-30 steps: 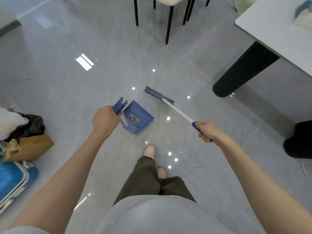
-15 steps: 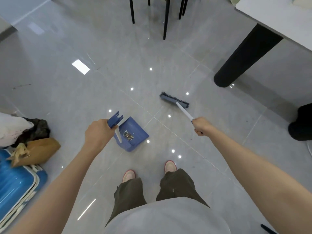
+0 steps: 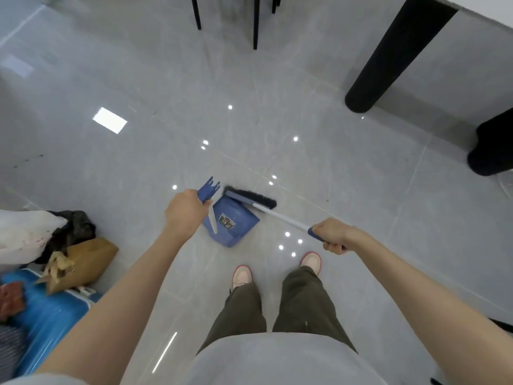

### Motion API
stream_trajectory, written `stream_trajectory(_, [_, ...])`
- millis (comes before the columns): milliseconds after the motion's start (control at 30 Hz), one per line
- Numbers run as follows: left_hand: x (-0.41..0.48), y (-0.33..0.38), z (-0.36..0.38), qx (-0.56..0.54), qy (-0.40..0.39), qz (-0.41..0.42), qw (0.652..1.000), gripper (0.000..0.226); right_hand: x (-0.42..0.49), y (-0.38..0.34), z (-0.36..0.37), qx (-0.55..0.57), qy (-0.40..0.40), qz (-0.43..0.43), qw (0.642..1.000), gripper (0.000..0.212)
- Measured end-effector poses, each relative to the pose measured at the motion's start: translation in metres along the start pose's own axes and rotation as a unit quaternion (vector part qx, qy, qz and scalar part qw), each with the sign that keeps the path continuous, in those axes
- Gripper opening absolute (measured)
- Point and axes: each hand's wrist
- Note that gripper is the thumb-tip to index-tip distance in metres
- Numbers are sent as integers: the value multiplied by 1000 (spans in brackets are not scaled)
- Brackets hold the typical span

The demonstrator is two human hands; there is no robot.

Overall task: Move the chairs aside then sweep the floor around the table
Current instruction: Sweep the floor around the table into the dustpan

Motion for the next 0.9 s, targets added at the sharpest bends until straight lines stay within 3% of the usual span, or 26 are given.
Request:
stream_trajectory(133, [-7,-14,4,-7,-10,12,1000,23,-44,25,-4,147,-10,19,989,15])
stream_trajectory(300, [-9,-25,5,28,-37,52,998,32,-72,46,-9,175,46,-29,983,39])
stream_trajectory(467, [-11,-14,4,91,-35,108,989,35,-61,59,-5,165,112,-63,978,37])
stream_trajectory(600, [-9,-4,17,142,-29,170,975,36,-40,84,-13,166,154,-34,974,18])
stream_trajectory(800, [-2,-1,31,172,-37,212,961,39,-17,127,-11,173,226,73,956,32])
stream_trajectory(900, [1,7,35,156,-47,207,965,38,-20,138,1,218,215,105,946,35])
Point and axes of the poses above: each hand's wrist, its own x-axis towards the middle knuckle, its own z-axis out of the palm, y = z × x, and after that the axes turned 13 degrees about x, right-handed
